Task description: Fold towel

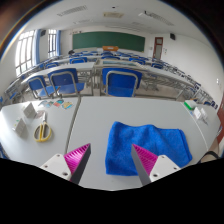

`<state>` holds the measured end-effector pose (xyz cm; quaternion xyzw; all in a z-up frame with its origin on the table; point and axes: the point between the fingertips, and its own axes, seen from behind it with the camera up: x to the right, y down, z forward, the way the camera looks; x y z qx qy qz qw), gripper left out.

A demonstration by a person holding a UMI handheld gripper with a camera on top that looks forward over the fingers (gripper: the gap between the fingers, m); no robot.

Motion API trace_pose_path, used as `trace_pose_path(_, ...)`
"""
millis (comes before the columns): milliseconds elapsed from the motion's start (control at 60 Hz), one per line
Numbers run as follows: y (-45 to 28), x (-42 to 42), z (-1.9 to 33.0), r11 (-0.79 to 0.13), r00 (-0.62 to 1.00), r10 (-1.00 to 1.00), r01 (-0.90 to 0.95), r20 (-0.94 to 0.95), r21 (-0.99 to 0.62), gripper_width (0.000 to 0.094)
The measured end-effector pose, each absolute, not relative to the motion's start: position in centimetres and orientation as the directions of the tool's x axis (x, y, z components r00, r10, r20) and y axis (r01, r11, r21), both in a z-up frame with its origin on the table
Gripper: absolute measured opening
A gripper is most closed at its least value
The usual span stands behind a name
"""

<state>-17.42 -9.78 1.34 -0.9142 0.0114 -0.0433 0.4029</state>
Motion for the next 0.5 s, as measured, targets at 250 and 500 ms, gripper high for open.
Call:
trace_pose_path(250, -6.1, -16.2, -1.4, -0.693, 0.993, -0.032, 0.057, 0.11, -0.719, 0.0406)
trace_pose_path(500, -5.8, -14.9, -1.2, -0.679, 0.986, 0.043, 0.147, 0.161, -0.719, 0.0038)
